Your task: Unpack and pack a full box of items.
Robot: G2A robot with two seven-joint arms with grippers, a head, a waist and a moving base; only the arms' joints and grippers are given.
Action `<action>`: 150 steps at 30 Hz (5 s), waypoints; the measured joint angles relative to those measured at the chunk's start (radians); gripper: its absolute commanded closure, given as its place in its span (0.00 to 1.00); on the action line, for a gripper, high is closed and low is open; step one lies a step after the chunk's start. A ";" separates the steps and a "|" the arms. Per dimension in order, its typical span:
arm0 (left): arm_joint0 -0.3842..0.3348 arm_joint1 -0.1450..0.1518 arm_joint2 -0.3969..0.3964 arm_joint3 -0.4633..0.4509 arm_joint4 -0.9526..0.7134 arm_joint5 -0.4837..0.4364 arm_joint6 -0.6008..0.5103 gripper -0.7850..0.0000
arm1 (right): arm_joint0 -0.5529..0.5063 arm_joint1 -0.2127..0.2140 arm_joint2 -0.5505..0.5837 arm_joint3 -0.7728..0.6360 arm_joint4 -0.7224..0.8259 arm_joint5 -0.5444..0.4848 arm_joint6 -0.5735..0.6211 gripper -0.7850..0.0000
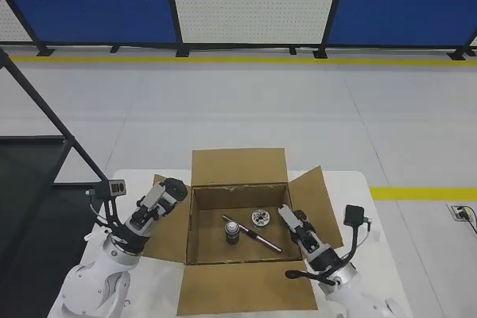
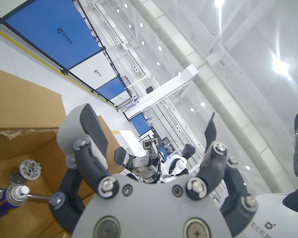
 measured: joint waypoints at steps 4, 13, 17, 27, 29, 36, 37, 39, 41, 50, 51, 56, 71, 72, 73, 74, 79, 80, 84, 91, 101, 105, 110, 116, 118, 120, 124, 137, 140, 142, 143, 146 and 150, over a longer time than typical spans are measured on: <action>0.000 0.000 0.000 0.000 0.000 0.000 0.000 0.00 | 0.056 -0.005 -0.057 0.026 -0.021 0.030 0.026 0.00; 0.047 0.002 -0.057 -0.016 -0.060 0.034 0.079 0.00 | 0.228 -0.022 -0.187 0.147 -0.106 0.185 0.136 0.00; 0.076 0.005 -0.093 -0.026 -0.076 0.060 0.096 0.00 | 0.313 -0.034 -0.223 0.245 -0.111 0.273 0.168 0.00; 0.078 0.005 -0.096 -0.028 -0.076 0.063 0.098 0.00 | 0.320 -0.035 -0.227 0.255 -0.106 0.289 0.173 0.00; 0.078 0.005 -0.096 -0.028 -0.076 0.063 0.098 0.00 | 0.320 -0.035 -0.227 0.255 -0.106 0.289 0.173 0.00; 0.093 0.005 -0.106 -0.043 -0.077 0.090 0.129 0.00 | 0.373 -0.041 -0.331 0.314 -0.301 0.339 0.204 0.00; 0.098 0.005 -0.110 -0.047 -0.087 0.095 0.132 0.00 | 0.392 -0.043 -0.350 0.334 -0.342 0.355 0.228 0.00; 0.108 0.005 -0.117 -0.054 -0.108 0.100 0.134 0.00 | 0.420 -0.046 -0.379 0.364 -0.406 0.386 0.258 0.00; 0.118 0.005 -0.124 -0.062 -0.151 0.107 0.120 0.00 | 0.448 -0.052 -0.413 0.395 -0.457 0.414 0.292 0.00; 0.134 0.007 -0.139 -0.075 -0.200 0.122 0.087 0.00 | 0.553 -0.086 -0.511 0.524 -0.569 0.472 0.379 0.00; 0.134 0.007 -0.139 -0.075 -0.200 0.122 0.087 0.00 | 0.561 -0.090 -0.520 0.536 -0.578 0.474 0.385 0.00; 0.137 0.007 -0.139 -0.080 -0.200 0.123 0.092 0.00 | 0.598 -0.109 -0.562 0.588 -0.622 0.472 0.422 0.00; 0.150 0.006 -0.147 -0.091 -0.205 0.132 0.117 0.00 | 0.663 -0.160 -0.607 0.704 -0.715 0.512 0.482 0.29; 0.150 0.006 -0.147 -0.091 -0.205 0.132 0.117 0.00 | 0.665 -0.162 -0.608 0.709 -0.716 0.510 0.486 0.29; 0.150 0.006 -0.147 -0.091 -0.205 0.132 0.117 0.00 | 0.669 -0.166 -0.609 0.716 -0.716 0.507 0.492 0.29; 0.150 0.006 -0.147 -0.091 -0.205 0.132 0.117 0.00 | 0.671 -0.169 -0.609 0.722 -0.717 0.505 0.496 0.29; 0.150 0.006 -0.147 -0.091 -0.205 0.132 0.117 0.00 | 0.687 -0.183 -0.610 0.755 -0.731 0.503 0.522 0.27; 0.150 0.006 -0.147 -0.091 -0.205 0.132 0.117 0.00 | 0.689 -0.186 -0.610 0.760 -0.733 0.503 0.527 0.26; 0.150 0.006 -0.147 -0.091 -0.205 0.132 0.117 0.00 | 0.698 -0.196 -0.611 0.782 -0.748 0.504 0.546 0.30; 0.150 0.006 -0.147 -0.091 -0.205 0.132 0.117 0.00 | 0.710 -0.215 -0.609 0.821 -0.766 0.506 0.567 0.99; 0.150 0.006 -0.147 -0.091 -0.205 0.132 0.117 0.00 | 0.648 -0.206 -0.539 0.704 -0.822 0.527 0.547 1.00; 0.150 0.006 -0.147 -0.091 -0.205 0.132 0.117 0.00 | 0.565 -0.182 -0.481 0.554 -0.877 0.516 0.542 1.00; 0.150 0.006 -0.147 -0.091 -0.205 0.132 0.117 0.00 | 0.438 -0.154 -0.403 0.348 -0.927 0.472 0.508 1.00; 0.150 0.006 -0.147 -0.091 -0.205 0.132 0.117 0.00 | 0.329 -0.142 -0.349 0.188 -0.930 0.422 0.438 1.00; 0.150 0.006 -0.147 -0.091 -0.205 0.132 0.117 0.00 | 0.324 -0.142 -0.346 0.182 -0.925 0.422 0.428 1.00; 0.150 0.006 -0.147 -0.091 -0.205 0.132 0.117 0.00 | 0.325 -0.142 -0.347 0.183 -0.925 0.422 0.430 1.00; 0.150 0.006 -0.147 -0.091 -0.205 0.132 0.117 0.00 | 0.325 -0.142 -0.347 0.184 -0.925 0.422 0.431 1.00; 0.153 0.004 -0.136 -0.106 -0.191 0.146 0.150 0.00 | 0.209 -0.125 -0.301 -0.032 -1.026 0.349 0.425 1.00; 0.148 0.002 -0.128 -0.102 -0.196 0.149 0.152 0.00 | 0.144 -0.115 -0.274 -0.144 -1.089 0.338 0.451 1.00; 0.142 0.002 -0.122 -0.094 -0.196 0.151 0.150 0.00 | 0.092 -0.108 -0.250 -0.223 -1.126 0.329 0.462 1.00; 0.139 0.002 -0.120 -0.090 -0.195 0.152 0.150 0.00 | 0.068 -0.105 -0.238 -0.257 -1.142 0.324 0.461 1.00; 0.128 0.000 -0.113 -0.080 -0.195 0.155 0.162 0.00 | -0.020 -0.095 -0.193 -0.357 -1.183 0.318 0.444 1.00; 0.114 -0.002 -0.103 -0.065 -0.198 0.161 0.172 0.00 | -0.108 -0.090 -0.130 -0.360 -1.174 0.329 0.334 1.00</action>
